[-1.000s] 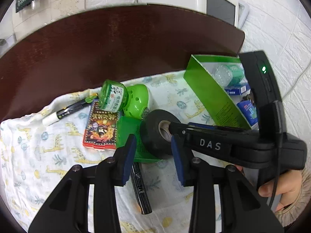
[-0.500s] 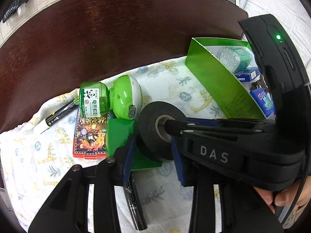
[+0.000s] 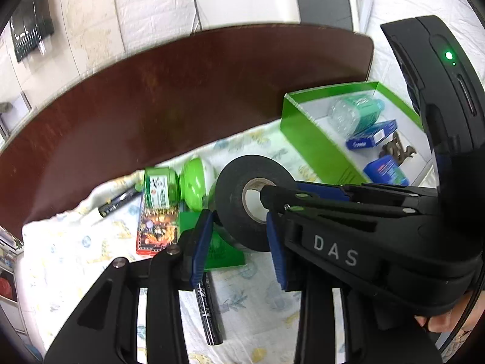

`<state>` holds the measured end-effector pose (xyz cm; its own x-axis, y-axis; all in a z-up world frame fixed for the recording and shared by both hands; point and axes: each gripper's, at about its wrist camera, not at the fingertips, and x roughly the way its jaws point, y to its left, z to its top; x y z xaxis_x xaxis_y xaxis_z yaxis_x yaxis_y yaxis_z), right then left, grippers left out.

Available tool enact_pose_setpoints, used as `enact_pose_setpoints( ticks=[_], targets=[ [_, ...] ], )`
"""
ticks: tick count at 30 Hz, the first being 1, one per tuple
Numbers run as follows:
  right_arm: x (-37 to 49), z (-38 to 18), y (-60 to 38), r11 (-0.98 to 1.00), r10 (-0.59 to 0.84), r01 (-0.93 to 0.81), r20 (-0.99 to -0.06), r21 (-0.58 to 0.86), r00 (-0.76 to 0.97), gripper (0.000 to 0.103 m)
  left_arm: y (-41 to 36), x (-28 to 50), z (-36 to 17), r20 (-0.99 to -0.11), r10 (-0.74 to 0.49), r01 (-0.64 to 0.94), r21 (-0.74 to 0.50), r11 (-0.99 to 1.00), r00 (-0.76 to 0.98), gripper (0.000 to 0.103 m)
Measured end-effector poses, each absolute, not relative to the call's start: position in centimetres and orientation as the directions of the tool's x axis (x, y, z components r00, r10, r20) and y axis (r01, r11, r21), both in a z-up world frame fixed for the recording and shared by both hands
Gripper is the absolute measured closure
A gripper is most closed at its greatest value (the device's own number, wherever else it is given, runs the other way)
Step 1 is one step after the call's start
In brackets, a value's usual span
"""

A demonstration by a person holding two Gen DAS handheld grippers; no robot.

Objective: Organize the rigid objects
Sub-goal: 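Carry the black tape into the box and open the right gripper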

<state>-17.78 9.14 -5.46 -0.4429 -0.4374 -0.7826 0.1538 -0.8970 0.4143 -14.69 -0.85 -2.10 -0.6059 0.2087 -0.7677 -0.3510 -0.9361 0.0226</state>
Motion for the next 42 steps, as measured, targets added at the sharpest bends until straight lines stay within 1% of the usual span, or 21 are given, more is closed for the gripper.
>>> enact_pose_setpoints(
  ticks=[9, 17, 26, 29, 31, 36, 39, 42],
  targets=[
    [-16.4, -2.5, 10.2, -0.888, -0.445, 0.156, -0.721, 0.433, -0.531, 0.073, 3.6, -13.3, 1.2, -0.721, 0.230, -0.405, 0.076, -0.911, -0.653, 0.070],
    [-15.6, -0.2, 17.0, -0.890, -0.396, 0.078, -0.678, 0.449, -0.619, 0.073, 10.4, -13.3, 2.4, -0.701, 0.284, -0.503, 0.123, -0.855, -0.654, 0.070],
    [-15.4, 0.2, 25.6, -0.885, -0.302, -0.059, -0.664, 0.462, -0.684, 0.072, 19.0, -14.4, 2.4, -0.705, 0.359, -0.615, 0.139, -0.776, -0.612, 0.070],
    [-15.2, 0.2, 28.5, -0.883, -0.255, -0.107, -0.658, 0.458, -0.708, 0.072, 21.5, -15.0, 2.3, -0.710, 0.391, -0.654, 0.127, -0.746, -0.585, 0.068],
    [-15.3, 0.1, 30.1, -0.880, -0.222, -0.145, -0.661, 0.452, -0.717, 0.072, 23.1, -15.6, 1.9, -0.720, 0.409, -0.677, 0.115, -0.727, -0.561, 0.064],
    [-15.9, -0.8, 33.0, -0.882, -0.128, -0.233, -0.684, 0.410, -0.718, 0.072, 26.1, -17.0, 0.0, -0.750, 0.430, -0.715, 0.081, -0.695, -0.503, 0.065],
    [-16.4, -1.8, 34.3, -0.882, -0.084, -0.276, -0.702, 0.383, -0.708, 0.072, 27.0, -17.8, -1.1, -0.775, 0.435, -0.727, 0.045, -0.685, -0.459, 0.064],
    [-16.6, -2.4, 34.6, -0.884, -0.039, -0.310, -0.717, 0.349, -0.696, 0.072, 27.1, -18.1, -2.0, -0.790, 0.422, -0.719, 0.035, -0.694, -0.446, 0.065]
  ],
)
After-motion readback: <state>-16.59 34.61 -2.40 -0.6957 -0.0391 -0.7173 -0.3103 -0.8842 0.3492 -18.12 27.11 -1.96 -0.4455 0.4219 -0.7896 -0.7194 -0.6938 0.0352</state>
